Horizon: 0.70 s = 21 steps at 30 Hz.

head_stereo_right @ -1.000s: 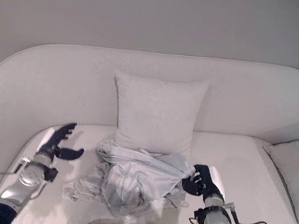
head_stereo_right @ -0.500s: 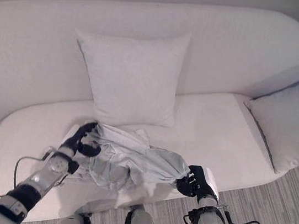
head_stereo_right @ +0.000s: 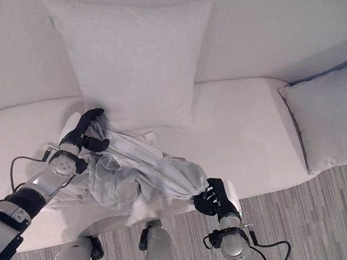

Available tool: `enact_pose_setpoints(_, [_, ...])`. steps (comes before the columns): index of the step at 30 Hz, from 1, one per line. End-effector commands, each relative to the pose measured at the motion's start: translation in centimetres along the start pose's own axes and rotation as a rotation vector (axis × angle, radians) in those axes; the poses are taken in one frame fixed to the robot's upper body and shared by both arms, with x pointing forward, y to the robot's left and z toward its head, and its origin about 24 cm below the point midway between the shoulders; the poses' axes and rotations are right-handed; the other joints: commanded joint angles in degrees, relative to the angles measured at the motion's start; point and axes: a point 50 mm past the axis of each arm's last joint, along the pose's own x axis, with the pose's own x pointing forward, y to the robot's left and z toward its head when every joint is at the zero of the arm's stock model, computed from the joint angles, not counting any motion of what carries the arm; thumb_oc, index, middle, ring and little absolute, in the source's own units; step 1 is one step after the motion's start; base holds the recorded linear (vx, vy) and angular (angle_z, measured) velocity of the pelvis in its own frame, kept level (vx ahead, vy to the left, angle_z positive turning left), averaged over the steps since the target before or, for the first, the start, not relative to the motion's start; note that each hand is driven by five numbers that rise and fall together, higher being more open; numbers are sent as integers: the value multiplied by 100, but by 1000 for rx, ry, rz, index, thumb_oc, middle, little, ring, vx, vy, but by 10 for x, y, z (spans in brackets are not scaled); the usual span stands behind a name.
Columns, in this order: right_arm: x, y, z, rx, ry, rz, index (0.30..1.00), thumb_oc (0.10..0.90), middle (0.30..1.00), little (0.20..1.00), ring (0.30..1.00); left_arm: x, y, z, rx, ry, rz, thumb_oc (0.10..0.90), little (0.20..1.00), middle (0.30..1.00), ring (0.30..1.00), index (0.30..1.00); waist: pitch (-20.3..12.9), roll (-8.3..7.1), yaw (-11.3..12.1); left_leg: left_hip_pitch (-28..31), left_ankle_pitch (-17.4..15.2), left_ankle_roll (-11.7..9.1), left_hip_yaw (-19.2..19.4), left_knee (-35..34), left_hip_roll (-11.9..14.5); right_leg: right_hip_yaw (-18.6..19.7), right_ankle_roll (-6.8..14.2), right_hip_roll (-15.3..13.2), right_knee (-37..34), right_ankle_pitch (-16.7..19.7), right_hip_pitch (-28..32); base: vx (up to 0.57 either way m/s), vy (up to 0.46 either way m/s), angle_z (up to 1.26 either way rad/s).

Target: Hang the clothes on the sofa on the clothes rack.

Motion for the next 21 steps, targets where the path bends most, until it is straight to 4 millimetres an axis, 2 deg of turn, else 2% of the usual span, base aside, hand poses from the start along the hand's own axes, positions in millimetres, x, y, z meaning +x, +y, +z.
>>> enact_pose_setpoints(1, [5,-29,24,17,-144,-124,300,400,300,300,300,18,32,4,49,-15,86,800,900,900,900,900,-66,-336,46,99,-215,-224,-387,26,284,-126,332,-152,28,-234,259,-64,-50,-1])
enact_pose_setpoints(3, [5,-30,25,16,-152,-128,300,400,300,300,300,16,28,-2,43,15,70,800,900,900,900,900,1,-387,46,50,-178,-253,-389,26,329,-145,331,-131,28,-224,212,-49,-47,2])
enact_pose_setpoints(7, [3,-33,23,15,-145,-148,300,400,300,300,300,9,19,-6,25,19,45,800,900,900,900,900,33,-387,85,44,-158,-274,-400,26,368,-146,319,-99,28,-239,208,-10,-26,3])
enact_pose_setpoints(13, [-1,-39,15,11,-111,-176,300,400,300,300,300,-5,9,-7,-14,-8,17,800,900,900,900,900,101,-299,193,55,-138,-296,-459,26,379,-204,300,-106,28,-281,268,-1,-2,1])
enact_pose_setpoints(18, [2,-44,16,13,-107,-197,300,400,300,300,300,-12,-1,-11,21,-13,-41,800,900,900,900,900,158,-201,262,46,-131,-308,-487,26,387,-240,294,-119,28,-288,293,-14,-5,5])
enact_pose_setpoints(21, [0,-45,13,14,-97,-207,300,400,300,300,300,-13,2,-10,26,-24,-30,800,900,900,900,900,169,-164,289,34,-135,-311,-507,26,387,-243,296,-118,28,-297,289,-6,1,1])
